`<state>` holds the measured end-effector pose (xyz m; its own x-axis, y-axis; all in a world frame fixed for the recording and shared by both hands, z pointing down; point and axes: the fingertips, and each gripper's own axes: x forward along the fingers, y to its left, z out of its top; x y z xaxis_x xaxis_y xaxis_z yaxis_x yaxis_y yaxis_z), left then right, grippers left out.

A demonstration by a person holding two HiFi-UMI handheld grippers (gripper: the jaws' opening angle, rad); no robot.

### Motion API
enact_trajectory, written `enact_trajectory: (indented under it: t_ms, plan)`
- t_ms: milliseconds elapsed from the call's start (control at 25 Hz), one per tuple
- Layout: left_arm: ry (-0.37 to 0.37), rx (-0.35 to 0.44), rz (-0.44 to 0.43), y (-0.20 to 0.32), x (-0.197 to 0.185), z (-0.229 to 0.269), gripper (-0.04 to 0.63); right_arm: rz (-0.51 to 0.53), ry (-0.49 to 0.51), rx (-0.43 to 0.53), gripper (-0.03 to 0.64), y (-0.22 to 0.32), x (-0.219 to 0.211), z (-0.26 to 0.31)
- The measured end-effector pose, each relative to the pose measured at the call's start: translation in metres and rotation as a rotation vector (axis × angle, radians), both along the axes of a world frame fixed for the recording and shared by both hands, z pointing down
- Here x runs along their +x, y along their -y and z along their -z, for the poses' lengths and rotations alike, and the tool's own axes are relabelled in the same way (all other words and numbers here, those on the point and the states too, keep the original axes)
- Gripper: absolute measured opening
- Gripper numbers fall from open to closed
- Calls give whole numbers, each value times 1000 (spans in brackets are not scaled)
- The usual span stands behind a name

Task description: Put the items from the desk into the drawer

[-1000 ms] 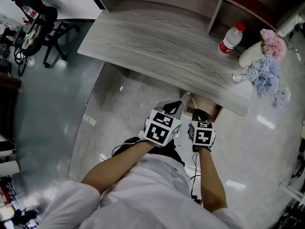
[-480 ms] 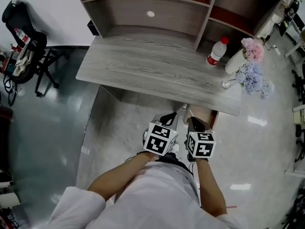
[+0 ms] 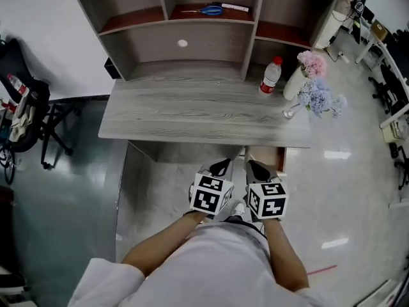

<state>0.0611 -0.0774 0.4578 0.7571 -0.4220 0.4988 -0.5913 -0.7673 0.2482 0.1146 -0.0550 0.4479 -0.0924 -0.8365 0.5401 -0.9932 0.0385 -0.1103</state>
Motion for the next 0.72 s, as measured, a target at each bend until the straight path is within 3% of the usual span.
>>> enact_trajectory:
  t_ms: [360, 720]
  plan:
    - [11, 46, -97, -17, -16, 9, 3, -54, -17, 66, 2, -10, -19, 30]
    - [-5, 66, -117, -26, -18, 21, 3, -66, -45, 85, 2, -20, -29, 40]
